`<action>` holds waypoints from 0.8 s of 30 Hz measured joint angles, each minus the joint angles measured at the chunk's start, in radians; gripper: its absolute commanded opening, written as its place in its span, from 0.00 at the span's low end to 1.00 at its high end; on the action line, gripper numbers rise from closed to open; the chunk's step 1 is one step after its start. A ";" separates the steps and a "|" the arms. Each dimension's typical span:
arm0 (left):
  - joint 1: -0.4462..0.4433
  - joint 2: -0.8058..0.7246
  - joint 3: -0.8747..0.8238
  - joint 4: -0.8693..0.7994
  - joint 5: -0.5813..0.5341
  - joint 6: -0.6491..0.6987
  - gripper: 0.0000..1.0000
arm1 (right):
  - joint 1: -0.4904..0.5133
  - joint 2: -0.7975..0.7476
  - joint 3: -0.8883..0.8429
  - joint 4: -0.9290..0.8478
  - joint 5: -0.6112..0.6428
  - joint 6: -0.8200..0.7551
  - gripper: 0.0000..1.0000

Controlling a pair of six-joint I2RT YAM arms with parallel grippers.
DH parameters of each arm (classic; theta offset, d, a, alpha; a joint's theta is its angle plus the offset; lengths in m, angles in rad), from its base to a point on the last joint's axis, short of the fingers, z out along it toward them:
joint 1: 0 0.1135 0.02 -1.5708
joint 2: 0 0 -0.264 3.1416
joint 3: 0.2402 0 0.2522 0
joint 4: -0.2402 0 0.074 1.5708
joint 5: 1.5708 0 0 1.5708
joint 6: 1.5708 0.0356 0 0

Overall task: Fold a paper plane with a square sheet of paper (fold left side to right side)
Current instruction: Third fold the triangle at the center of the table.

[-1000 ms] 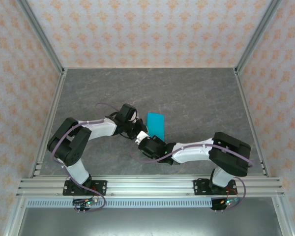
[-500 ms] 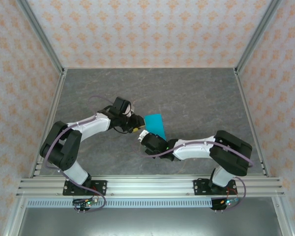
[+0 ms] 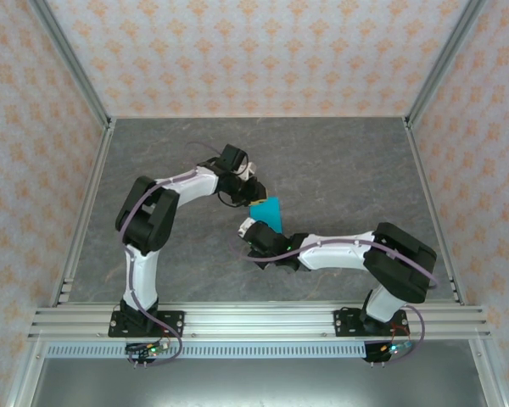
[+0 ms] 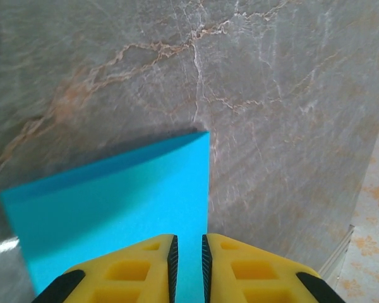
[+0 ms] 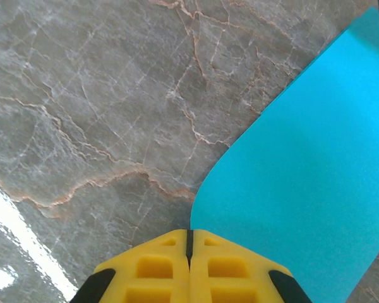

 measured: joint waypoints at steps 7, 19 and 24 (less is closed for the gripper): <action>-0.053 0.114 0.100 -0.061 0.011 0.039 0.16 | -0.032 0.000 0.011 -0.003 -0.061 0.027 0.00; -0.060 0.130 0.106 -0.085 0.014 0.072 0.13 | -0.238 -0.028 0.011 -0.005 -0.317 0.124 0.00; -0.060 0.130 0.106 -0.085 0.014 0.077 0.13 | -0.338 -0.028 -0.013 0.013 -0.407 0.181 0.00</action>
